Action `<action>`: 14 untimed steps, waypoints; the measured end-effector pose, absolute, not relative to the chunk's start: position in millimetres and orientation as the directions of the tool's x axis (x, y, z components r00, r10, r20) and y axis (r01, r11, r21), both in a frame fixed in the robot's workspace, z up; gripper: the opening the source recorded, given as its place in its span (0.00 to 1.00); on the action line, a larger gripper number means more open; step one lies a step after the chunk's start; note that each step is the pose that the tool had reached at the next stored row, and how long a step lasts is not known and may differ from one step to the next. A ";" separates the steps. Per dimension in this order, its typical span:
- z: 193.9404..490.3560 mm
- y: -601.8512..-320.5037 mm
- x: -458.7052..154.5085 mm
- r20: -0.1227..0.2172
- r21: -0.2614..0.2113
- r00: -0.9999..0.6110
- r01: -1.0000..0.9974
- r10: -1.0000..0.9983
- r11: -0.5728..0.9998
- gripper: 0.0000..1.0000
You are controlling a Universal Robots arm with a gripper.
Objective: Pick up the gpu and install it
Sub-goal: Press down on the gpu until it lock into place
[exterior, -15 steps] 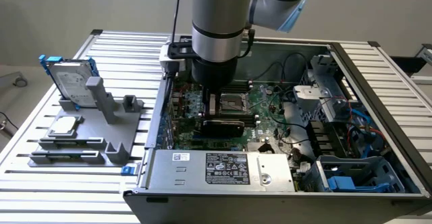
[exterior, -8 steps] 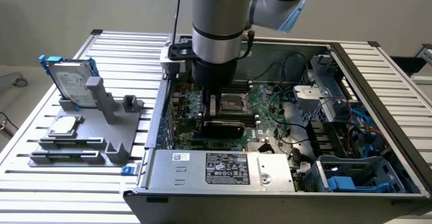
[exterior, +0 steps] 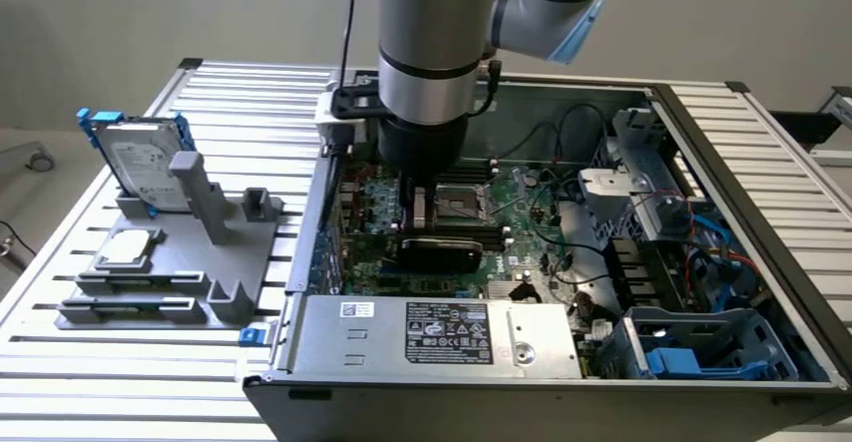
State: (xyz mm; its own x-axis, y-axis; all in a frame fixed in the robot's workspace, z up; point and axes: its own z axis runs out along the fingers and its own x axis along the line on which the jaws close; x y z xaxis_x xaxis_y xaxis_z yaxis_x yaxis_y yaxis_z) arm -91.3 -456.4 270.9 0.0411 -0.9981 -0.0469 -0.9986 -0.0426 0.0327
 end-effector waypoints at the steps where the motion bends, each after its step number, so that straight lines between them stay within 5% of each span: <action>1: 273.8 -456.5 -91.4 -0.046 0.033 0.041 -0.999 -0.998 -0.043 0.11; 14: 279.9 -456.5 -97.3 -0.043 0.070 0.040 -0.997 -0.998 -0.043 0.11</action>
State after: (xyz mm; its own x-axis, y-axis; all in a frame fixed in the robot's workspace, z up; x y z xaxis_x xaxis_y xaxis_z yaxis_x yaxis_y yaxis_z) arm -97.3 -456.5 279.9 0.0395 -0.9983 -0.0432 -0.9967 -0.0425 0.0698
